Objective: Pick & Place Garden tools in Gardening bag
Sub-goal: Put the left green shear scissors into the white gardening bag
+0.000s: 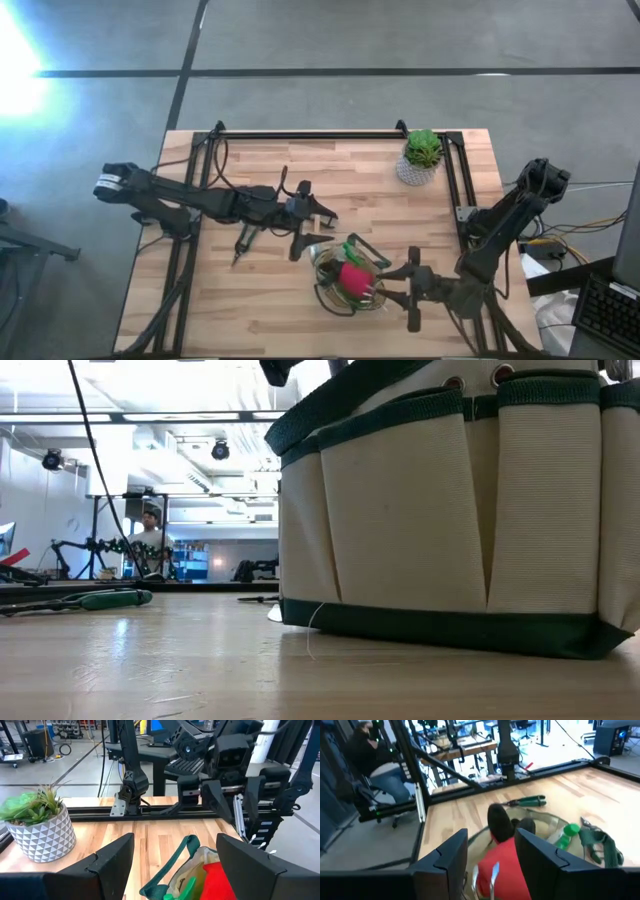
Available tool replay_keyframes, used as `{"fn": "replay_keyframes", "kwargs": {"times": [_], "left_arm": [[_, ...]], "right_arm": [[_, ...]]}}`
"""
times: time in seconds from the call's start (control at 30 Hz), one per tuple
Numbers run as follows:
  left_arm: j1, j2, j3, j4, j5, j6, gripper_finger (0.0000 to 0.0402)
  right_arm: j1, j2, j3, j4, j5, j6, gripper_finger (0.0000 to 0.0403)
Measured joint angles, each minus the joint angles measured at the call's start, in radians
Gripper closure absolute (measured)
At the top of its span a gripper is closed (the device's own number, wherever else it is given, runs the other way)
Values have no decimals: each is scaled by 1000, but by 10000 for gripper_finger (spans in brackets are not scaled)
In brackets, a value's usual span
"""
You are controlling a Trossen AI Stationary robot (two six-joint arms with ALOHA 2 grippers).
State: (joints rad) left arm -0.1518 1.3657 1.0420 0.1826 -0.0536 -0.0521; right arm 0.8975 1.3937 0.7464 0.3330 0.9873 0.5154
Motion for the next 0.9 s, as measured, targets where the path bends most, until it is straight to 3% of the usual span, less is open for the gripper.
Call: {"fn": "replay_keyframes", "kwargs": {"times": [0.13,0.37,0.53,0.73,0.9], "left_arm": [[0,-32,0,-76,0,-4,117],[0,-148,0,-440,-52,-125,117],[0,-211,0,-730,-94,-332,117],[2,-216,0,-1075,-261,-665,117],[2,-171,-7,-1213,-289,-856,117]], "right_arm": [[3,-17,-1,-26,0,-5,258],[3,-94,-1,-87,9,-20,282],[1,-121,-2,-120,10,1,304],[-6,-126,-2,-121,10,-3,324],[-11,-130,-2,-120,10,-3,332]]}}
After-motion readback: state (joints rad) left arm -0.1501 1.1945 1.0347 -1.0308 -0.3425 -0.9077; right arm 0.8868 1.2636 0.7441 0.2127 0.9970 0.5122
